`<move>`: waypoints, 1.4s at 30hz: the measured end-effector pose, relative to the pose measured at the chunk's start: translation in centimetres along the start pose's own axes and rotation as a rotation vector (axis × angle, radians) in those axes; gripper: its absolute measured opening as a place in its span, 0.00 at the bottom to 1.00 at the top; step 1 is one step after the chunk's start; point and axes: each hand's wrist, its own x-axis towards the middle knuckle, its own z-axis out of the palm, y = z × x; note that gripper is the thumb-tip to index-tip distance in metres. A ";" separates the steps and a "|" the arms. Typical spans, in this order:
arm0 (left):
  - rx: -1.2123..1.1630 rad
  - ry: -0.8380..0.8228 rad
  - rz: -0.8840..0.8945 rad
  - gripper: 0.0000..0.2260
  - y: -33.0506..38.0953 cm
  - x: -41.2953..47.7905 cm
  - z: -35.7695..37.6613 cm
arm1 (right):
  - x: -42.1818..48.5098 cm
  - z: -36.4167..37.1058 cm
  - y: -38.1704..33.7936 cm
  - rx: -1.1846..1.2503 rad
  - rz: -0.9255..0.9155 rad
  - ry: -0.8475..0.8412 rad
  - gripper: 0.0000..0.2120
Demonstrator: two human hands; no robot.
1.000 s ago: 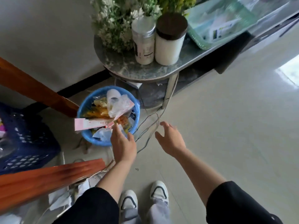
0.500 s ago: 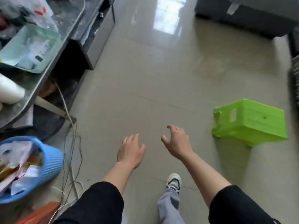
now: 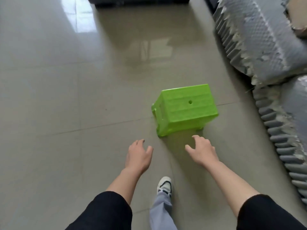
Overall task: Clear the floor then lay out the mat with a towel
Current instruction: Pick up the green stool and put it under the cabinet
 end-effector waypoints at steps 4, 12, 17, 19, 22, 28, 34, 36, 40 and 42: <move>0.084 -0.053 0.067 0.24 5.8 4.3 4.2 | 5.7 -2.6 6.1 0.061 0.124 -0.025 0.26; -0.031 -0.181 -0.274 0.25 9.9 13.8 7.8 | 18.0 -4.2 8.4 0.325 0.296 -0.056 0.31; -0.278 -0.086 -0.315 0.24 12.8 23.7 7.7 | 26.8 -4.7 10.2 0.351 0.322 0.007 0.37; -0.333 -0.063 -0.343 0.25 13.5 26.7 8.8 | 30.0 -4.2 11.2 0.337 0.327 0.039 0.38; -0.452 -0.065 -0.407 0.27 13.9 29.3 11.1 | 34.0 -3.0 12.3 0.323 0.331 0.069 0.41; -0.720 -0.031 -0.536 0.25 13.0 31.6 15.2 | 40.2 -1.1 13.8 0.561 0.399 0.063 0.33; -0.862 -0.014 -0.557 0.23 12.1 31.6 14.3 | 40.6 -1.7 12.3 0.653 0.513 0.045 0.34; -0.927 0.000 -0.550 0.24 11.6 30.3 12.8 | 39.3 -2.1 10.4 0.638 0.515 0.030 0.33; -0.977 0.053 -0.552 0.23 9.6 26.2 7.9 | 35.3 -3.9 4.4 0.591 0.501 0.043 0.35; -0.992 0.103 -0.603 0.29 7.9 23.2 4.0 | 32.6 -5.0 0.3 0.568 0.447 0.028 0.36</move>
